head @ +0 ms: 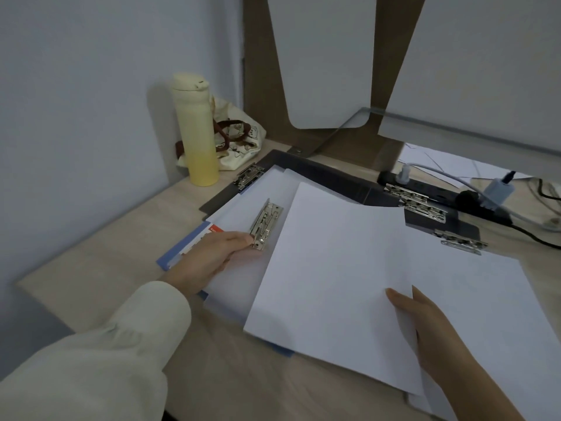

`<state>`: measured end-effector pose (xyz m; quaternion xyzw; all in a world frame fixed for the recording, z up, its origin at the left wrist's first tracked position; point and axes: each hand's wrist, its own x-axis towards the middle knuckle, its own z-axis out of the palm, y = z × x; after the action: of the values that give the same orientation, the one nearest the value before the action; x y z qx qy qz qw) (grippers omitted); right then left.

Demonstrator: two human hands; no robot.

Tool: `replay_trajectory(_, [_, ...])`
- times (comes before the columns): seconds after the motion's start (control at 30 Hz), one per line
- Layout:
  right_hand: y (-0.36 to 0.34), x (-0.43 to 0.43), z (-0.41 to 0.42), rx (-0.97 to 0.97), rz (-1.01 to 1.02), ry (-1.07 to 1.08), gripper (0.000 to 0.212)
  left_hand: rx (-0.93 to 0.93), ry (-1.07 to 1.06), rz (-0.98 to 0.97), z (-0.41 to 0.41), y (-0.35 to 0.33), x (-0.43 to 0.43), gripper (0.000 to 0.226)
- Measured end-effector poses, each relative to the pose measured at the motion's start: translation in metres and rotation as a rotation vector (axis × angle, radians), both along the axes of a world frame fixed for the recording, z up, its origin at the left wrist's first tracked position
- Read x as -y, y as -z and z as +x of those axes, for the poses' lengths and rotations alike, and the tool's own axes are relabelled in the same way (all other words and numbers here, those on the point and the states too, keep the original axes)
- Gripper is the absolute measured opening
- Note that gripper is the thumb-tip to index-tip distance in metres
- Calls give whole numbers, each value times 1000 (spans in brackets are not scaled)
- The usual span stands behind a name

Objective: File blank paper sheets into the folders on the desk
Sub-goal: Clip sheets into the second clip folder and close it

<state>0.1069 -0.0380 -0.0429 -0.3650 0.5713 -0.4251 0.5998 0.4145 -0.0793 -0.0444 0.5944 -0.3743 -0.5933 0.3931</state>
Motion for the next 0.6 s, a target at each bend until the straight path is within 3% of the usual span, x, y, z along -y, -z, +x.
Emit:
replay_trajectory(0.1, [0,-2,-1,-11,1,-10,23,-65,48,23,0,-9,2,59])
replay_trajectory(0.23, [1,-3,-2,-29,1,-23,22,189,140,111,-4,-40,22,75])
replay_trajectory(0.3, [1,-3,-2,-26,-5,-24,21,278,128,67,-11,-51,36,79])
replay_trajectory(0.43, [2,-3,-2,-3,4,-15,21,403,73,2,-28,-57,55,66])
replay_trajectory(0.6, [0,-1,7,60,7,4,19,516,20,-101,-31,-46,64,11])
